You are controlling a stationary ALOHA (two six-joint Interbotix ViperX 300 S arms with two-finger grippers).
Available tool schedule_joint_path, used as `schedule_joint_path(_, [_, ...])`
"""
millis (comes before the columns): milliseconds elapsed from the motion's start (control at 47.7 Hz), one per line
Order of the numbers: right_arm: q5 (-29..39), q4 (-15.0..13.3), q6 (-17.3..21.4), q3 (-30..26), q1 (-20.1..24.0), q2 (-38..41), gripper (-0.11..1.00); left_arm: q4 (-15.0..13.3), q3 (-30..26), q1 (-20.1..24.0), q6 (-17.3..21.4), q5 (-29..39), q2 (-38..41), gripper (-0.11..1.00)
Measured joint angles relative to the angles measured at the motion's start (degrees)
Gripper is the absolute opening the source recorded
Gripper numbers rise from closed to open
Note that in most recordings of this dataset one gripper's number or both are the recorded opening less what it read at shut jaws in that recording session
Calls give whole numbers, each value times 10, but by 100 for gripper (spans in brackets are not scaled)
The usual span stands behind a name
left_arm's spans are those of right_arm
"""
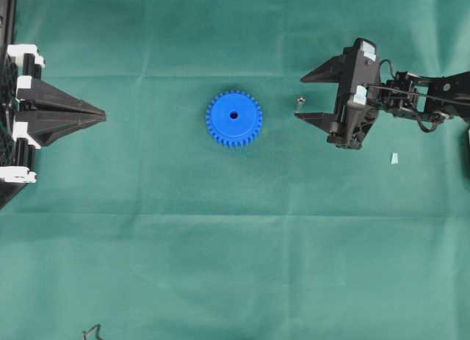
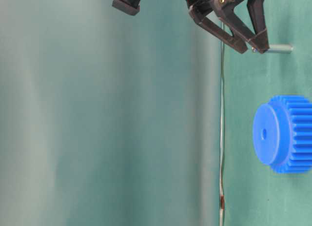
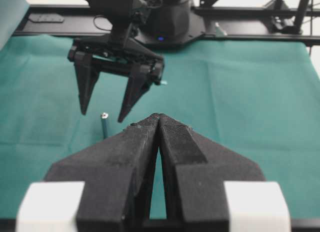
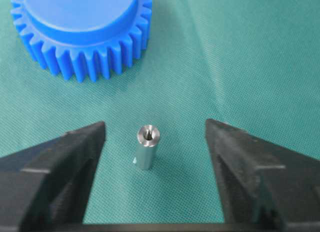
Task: Insert the shaft into the center hole of the gear.
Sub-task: 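Lower the right gripper and close it around the silver shaft, then carry the held shaft left over the blue gear's center hole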
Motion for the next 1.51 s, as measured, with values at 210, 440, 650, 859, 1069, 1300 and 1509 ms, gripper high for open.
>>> schedule_joint_path(210, [3, 1, 0, 0, 4, 0, 21, 1, 0, 0, 0, 5, 0, 0])
schedule_joint_path(440, [4, 1, 2, -1, 7, 0, 16, 1, 0, 0, 0, 7, -2, 0])
schedule_joint_path(650, [8, 0, 2, -1, 7, -2, 16, 1, 0, 0, 0, 11, -2, 0])
schedule_joint_path(859, [80, 1, 2, -12, 5, -58, 16, 1, 0, 0, 0, 11, -2, 0])
schedule_joint_path(1069, [150, 1, 1, -24, 7, -112, 16, 0, 0, 0, 0, 11, -3, 0])
schedule_joint_path(1300, [159, 0, 1, -25, 7, -116, 16, 1, 0, 0, 0, 11, -3, 0])
schedule_joint_path(1509, [159, 1, 2, -43, 23, -112, 16, 1, 0, 0, -1, 11, -3, 0])
